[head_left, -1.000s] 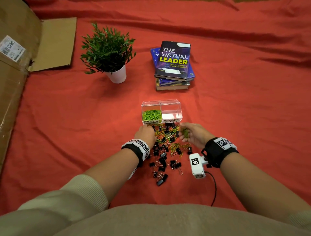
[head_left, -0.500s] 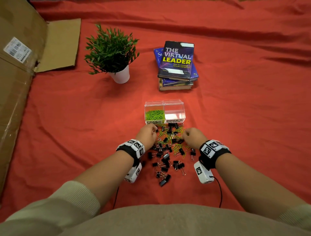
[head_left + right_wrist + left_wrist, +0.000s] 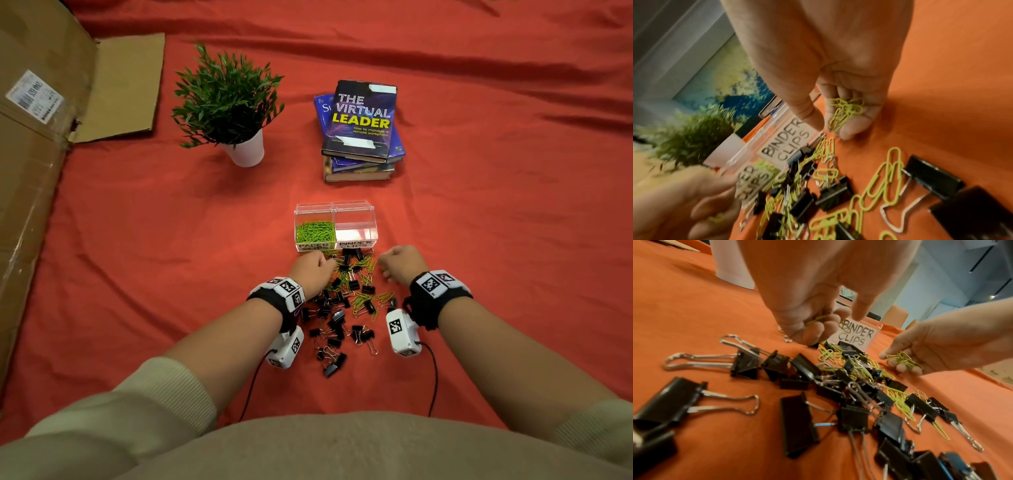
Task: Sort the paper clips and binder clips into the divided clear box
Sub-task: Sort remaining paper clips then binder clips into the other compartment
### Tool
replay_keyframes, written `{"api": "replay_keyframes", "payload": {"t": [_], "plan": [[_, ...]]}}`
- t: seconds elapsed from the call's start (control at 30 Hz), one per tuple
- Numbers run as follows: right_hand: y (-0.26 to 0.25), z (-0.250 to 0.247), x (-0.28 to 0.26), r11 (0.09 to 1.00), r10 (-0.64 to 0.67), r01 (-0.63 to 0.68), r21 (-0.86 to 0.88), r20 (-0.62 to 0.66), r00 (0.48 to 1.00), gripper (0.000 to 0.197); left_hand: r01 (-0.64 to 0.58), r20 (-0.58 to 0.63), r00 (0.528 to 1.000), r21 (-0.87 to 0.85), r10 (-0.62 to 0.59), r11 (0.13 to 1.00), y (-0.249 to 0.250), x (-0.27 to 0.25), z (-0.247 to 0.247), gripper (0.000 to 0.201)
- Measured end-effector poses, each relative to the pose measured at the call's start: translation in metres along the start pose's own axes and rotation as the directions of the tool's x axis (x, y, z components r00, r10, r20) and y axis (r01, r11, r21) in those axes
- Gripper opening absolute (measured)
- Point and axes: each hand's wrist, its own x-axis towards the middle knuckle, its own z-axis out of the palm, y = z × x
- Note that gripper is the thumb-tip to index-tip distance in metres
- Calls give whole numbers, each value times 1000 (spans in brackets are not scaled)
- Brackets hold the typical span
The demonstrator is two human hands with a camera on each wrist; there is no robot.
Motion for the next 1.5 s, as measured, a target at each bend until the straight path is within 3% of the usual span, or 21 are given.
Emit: {"api": "replay_keyframes", "payload": {"t": [0.1, 0.23, 0.43, 0.63, 0.73, 0.9, 1.0, 1.1, 1.2, 1.27, 1.33, 1.4, 1.5], "plan": [[-7, 12, 5, 971, -55, 39, -236, -64, 996, 31, -3, -26, 1000, 114, 6, 993, -1, 2, 2, 39], [-12, 29, 9, 932, -102, 55, -359, -115, 988, 41, -51, -1, 999, 318, 54, 947, -4, 0, -3, 21], [-14, 44, 7, 912, -121, 56, -407, -137, 983, 41, -147, 53, 989, 476, 139, 867, -5, -2, -3, 14], [-14, 47, 4, 919, -90, 41, -391, -107, 990, 32, -135, 64, 991, 521, 119, 843, -6, 3, 2, 39], [-15, 46, 1, 915, -70, 29, -402, -87, 994, 11, -140, 65, 990, 542, 124, 829, -5, 5, 2, 34], [-12, 39, -2, 918, -78, 76, -389, 10, 997, 14, -197, 109, 980, 616, 164, 763, -8, 7, 2, 27], [-10, 27, -7, 959, -89, 98, -267, 46, 995, 14, -205, 135, 979, 681, 155, 703, -10, 5, 5, 24], [-18, 11, -15, 998, -65, 63, 19, 121, 991, 13, -197, 137, 980, 719, 141, 666, -12, 4, 7, 25], [-44, 0, -22, 957, -56, -17, 290, 239, 969, 11, -198, 132, 980, 733, 149, 651, -9, 3, 6, 26], [-64, 1, -22, 939, -92, 5, 344, 237, 967, 11, -182, 114, 983, 703, 144, 688, -9, 2, 3, 26], [-85, 8, -18, 957, -172, 117, 265, 196, 965, 11, -160, 103, 987, 629, 122, 761, -7, 0, -3, 25], [-103, 20, -12, 956, -291, 285, 66, 139, 946, 11, -138, 100, 990, 532, 99, 835, -7, -4, -10, 23], [-123, 43, -5, 841, -440, 463, -279, 144, 886, 17, -97, 85, 994, 383, 70, 919, -9, -11, -20, 18]]}}
